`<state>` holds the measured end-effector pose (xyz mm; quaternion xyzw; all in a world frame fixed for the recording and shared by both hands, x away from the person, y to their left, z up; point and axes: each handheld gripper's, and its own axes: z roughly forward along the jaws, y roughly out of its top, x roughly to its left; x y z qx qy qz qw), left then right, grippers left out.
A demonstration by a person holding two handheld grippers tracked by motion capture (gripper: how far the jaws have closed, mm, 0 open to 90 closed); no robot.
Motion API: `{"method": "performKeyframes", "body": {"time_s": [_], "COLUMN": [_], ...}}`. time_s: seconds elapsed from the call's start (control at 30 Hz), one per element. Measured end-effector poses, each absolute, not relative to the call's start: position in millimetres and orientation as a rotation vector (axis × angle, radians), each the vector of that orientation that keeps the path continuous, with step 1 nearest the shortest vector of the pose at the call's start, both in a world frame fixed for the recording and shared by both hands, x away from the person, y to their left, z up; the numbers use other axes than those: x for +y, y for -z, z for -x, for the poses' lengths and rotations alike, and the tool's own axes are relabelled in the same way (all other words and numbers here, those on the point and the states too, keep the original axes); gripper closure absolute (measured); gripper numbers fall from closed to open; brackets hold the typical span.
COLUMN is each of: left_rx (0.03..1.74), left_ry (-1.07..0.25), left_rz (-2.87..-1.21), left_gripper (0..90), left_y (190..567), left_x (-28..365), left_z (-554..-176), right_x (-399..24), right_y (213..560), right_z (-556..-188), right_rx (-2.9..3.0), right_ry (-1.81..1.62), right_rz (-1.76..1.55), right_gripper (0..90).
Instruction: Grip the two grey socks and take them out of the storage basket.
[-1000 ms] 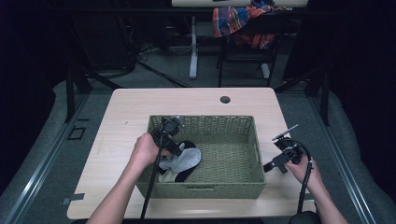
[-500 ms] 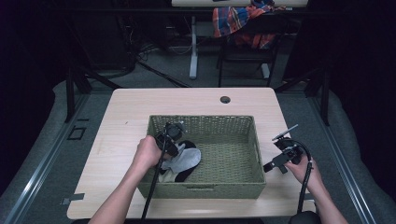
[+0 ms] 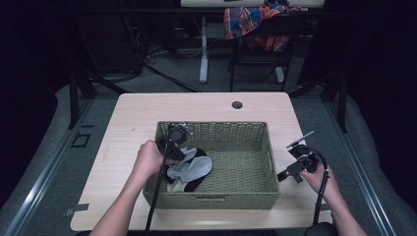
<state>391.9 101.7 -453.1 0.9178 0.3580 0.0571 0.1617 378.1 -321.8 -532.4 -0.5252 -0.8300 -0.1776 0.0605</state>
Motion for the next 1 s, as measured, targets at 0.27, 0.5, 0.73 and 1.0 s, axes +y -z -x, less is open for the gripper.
{"method": "performKeyframes", "body": {"time_s": [0.27,0.5,0.73,1.0], "left_rx": [0.989,0.972,0.964,0.959], "left_ry": [-0.176,-0.185,-0.205,-0.237], "left_rz": [-2.57,-2.54,-2.506,-2.463], "left_gripper": [83.1,83.1,83.3,83.6], "left_y": [435,423,413,397], "left_x": [112,119,123,133], "left_z": [-386,-382,-377,-374], "right_x": [-322,-322,-322,-321], "right_y": [532,532,531,533], "right_z": [-379,-379,-379,-378], "right_rx": [-2.519,-2.52,-2.526,-2.508], "right_ry": [0.526,0.521,0.507,0.539], "right_rz": [1.58,1.577,1.565,1.602], "right_gripper": [4.8,4.8,4.8,4.8]}}
